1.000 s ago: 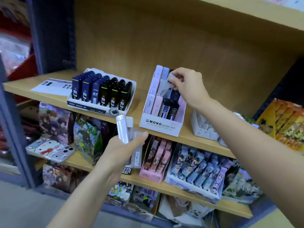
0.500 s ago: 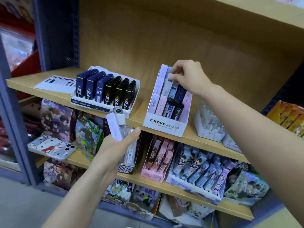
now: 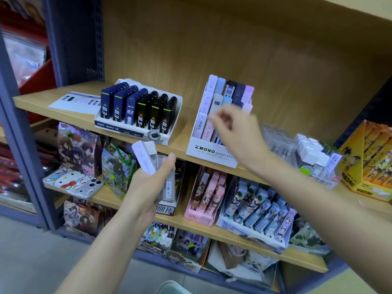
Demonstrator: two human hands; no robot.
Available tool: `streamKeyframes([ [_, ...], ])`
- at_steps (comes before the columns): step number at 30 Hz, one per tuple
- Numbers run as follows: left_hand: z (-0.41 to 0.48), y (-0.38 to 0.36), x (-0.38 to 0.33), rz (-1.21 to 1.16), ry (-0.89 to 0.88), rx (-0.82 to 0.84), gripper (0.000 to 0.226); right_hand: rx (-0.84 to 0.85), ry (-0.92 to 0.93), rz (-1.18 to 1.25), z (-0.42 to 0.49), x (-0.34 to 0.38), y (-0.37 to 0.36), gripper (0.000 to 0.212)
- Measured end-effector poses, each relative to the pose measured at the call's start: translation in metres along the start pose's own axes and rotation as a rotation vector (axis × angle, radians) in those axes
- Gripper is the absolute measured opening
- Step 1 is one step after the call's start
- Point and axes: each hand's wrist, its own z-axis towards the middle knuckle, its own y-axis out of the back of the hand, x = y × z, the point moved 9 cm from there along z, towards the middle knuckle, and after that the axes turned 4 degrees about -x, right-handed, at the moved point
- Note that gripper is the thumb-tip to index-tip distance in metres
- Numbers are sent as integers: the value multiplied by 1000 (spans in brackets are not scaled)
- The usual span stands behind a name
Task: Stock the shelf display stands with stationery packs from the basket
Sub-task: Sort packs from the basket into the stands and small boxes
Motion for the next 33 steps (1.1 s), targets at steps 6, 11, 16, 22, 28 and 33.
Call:
streamKeyframes([
  [6, -8, -6, 4, 37, -73, -48, 35, 448, -435, 368, -95, -7, -79, 16],
  [11, -11, -11, 7, 176, -117, -39, 40, 473, -589, 502, -112, -22, -87, 16],
  [16, -18, -36, 7, 189, -144, 90, 36, 481, -635, 612, -117, -26, -61, 13],
  [22, -28, -70, 10, 183, -129, 249, 5, 162, -628, 509, -97, -72, 37, 36],
  [28, -40, -102, 20, 166, -76, 376, 7, -169, -371, 30, -57, -123, 130, 24],
  [33, -44, -125, 32, 158, -40, 431, 13, -240, -313, -83, -40, -154, 145, 18],
])
